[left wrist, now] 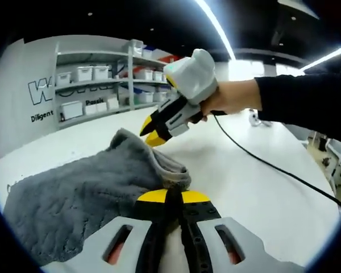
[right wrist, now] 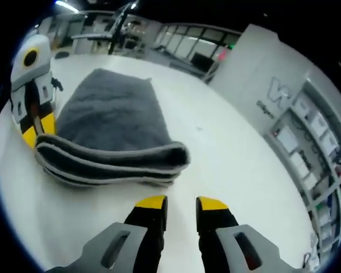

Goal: Open the folded towel by lifting each exposed corner and separating the folded layers until the towel lies flat within the target outline without major curled edges

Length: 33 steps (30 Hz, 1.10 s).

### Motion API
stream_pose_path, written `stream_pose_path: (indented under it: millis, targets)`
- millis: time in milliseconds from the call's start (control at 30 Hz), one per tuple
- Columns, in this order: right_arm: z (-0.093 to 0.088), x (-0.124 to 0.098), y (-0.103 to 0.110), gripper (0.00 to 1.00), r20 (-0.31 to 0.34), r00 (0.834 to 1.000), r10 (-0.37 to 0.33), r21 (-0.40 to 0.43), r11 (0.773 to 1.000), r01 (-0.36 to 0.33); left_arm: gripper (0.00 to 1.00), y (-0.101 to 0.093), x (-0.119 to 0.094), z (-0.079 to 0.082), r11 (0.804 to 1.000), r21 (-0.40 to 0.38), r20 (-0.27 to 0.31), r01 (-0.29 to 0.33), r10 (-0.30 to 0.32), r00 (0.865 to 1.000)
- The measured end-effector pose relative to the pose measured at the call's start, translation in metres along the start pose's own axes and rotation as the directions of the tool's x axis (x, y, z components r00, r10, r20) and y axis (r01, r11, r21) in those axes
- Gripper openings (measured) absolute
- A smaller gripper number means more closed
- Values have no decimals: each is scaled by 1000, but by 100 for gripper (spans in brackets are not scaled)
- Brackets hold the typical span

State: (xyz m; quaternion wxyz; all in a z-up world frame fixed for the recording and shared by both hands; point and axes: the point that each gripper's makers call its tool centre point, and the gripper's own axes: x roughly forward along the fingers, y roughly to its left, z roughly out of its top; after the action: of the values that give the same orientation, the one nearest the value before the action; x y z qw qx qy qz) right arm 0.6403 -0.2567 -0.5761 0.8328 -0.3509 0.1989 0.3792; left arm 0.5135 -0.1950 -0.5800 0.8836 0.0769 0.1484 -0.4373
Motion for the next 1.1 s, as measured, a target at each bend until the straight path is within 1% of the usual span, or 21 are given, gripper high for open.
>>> stream_pose_path:
  millis: [100, 167, 200, 233, 267, 333, 433, 500, 533, 567, 633, 700, 800, 900, 1000, 1100]
  targets:
    - [1, -1, 0, 18, -2, 1000, -9, 1, 1000, 9, 9, -1, -1, 1, 999, -38, 2, 22, -22, 1000]
    - [0, -2, 0, 21, -22, 999, -27, -2, 1000, 27, 18, -4, -1, 3, 997, -68, 17, 45, -44, 999]
    - [-2, -2, -1, 22, -46, 998, -41, -13, 999, 40, 22, -5, -1, 3, 997, -63, 20, 45, -43, 999]
    - [-3, -3, -2, 23, -62, 997, -54, -17, 998, 53, 26, -5, 0, 2, 998, -41, 13, 37, -36, 999]
    - [-3, -2, -4, 24, -68, 996, -63, -20, 998, 62, 29, -6, 0, 2, 999, -40, 10, 35, -34, 999]
    - [-3, -4, -7, 25, -77, 994, -83, -13, 996, 83, 38, -10, 0, 5, 998, -54, 21, 43, -42, 999]
    - [-3, -7, -13, 27, -78, 991, -112, 13, 993, 114, 54, -13, -1, 8, 998, -53, 21, 41, -40, 999]
    - [-5, -8, -13, 28, -84, 990, -113, 26, 993, 115, 62, -14, -2, 8, 998, -27, 17, 50, -50, 999]
    - [-5, -8, -12, 30, -89, 990, -114, 24, 993, 116, 65, -13, -3, 5, 999, -3, 4, 47, -47, 999]
    - [-6, -8, -12, 32, -95, 988, -119, 15, 993, 121, 67, -13, -3, 4, 999, 4, 2, 44, -44, 999]
    - [-9, -9, -12, 36, -112, 985, -131, 10, 991, 133, 75, -11, -4, 4, 999, 3, 3, 47, -47, 999]
    - [-8, -10, -15, 38, -110, 982, -153, 24, 987, 156, 81, -8, -5, 4, 999, -10, 2, 45, -45, 999]
    - [-3, -11, -19, 40, -83, 981, -175, 55, 982, 180, 84, -3, -8, 4, 1000, -13, 2, 27, -27, 1000]
    - [-3, -10, -23, 45, -88, 978, -189, 58, 979, 194, 90, 0, -8, 4, 1000, -15, 4, 17, -17, 1000]
    - [-3, -12, -28, 51, -90, 974, -207, 75, 974, 213, 95, 2, -11, 6, 1000, -23, 12, 12, -12, 1000]
    - [-3, -15, -33, 61, -81, 969, -235, 127, 961, 244, 100, 7, -17, 11, 1000, -25, 27, 10, -9, 1000]
